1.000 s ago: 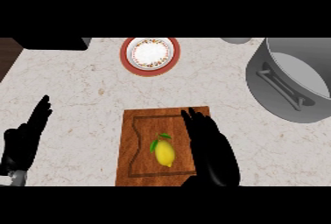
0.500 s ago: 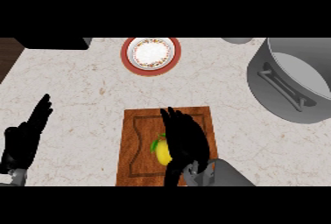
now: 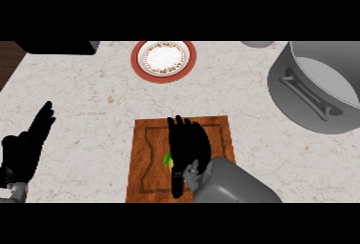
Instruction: Pick the lemon from the cutting board and place it in the pot
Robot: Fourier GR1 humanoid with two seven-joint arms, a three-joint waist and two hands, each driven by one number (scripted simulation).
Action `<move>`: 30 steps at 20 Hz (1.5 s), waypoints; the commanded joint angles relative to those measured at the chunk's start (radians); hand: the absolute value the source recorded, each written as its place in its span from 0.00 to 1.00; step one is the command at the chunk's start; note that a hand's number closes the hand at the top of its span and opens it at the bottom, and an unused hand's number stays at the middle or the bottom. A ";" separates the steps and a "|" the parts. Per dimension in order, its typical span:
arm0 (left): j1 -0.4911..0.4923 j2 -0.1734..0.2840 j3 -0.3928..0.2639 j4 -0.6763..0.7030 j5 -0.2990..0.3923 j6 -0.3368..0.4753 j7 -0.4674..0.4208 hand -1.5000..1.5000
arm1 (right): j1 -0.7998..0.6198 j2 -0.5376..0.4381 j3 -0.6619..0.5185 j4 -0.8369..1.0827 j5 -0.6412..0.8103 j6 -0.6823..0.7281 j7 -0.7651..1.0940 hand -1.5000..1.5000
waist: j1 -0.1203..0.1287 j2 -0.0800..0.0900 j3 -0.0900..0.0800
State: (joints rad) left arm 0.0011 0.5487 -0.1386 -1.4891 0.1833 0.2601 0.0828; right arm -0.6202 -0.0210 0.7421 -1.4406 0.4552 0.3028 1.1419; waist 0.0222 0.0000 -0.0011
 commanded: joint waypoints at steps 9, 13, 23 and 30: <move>0.029 -0.039 0.004 -0.021 -0.038 -0.005 -0.003 0.50 | -0.086 0.020 0.092 0.155 -0.118 -0.078 0.196 0.00 | -0.004 -0.002 0.001; 0.001 -0.052 0.017 0.037 -0.064 -0.004 -0.029 0.50 | -0.147 0.020 0.082 0.297 -0.133 -0.087 0.123 0.00 | -0.001 0.003 0.000; -0.015 -0.072 0.053 0.020 -0.073 -0.052 0.006 0.50 | -0.122 0.020 0.126 0.360 -0.130 -0.128 0.051 0.00 | -0.010 0.001 0.001; -0.041 -0.047 0.103 -0.023 -0.077 -0.094 0.091 0.50 | -0.145 0.020 0.196 0.414 -0.138 -0.128 -0.062 1.00 | -0.009 0.001 0.001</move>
State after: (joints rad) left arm -0.0033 0.4832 -0.0662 -1.5067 0.1034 0.1995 0.1231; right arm -0.7649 -0.0156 0.9143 -1.0723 0.3069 0.1622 1.0689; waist 0.0151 -0.0032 -0.0007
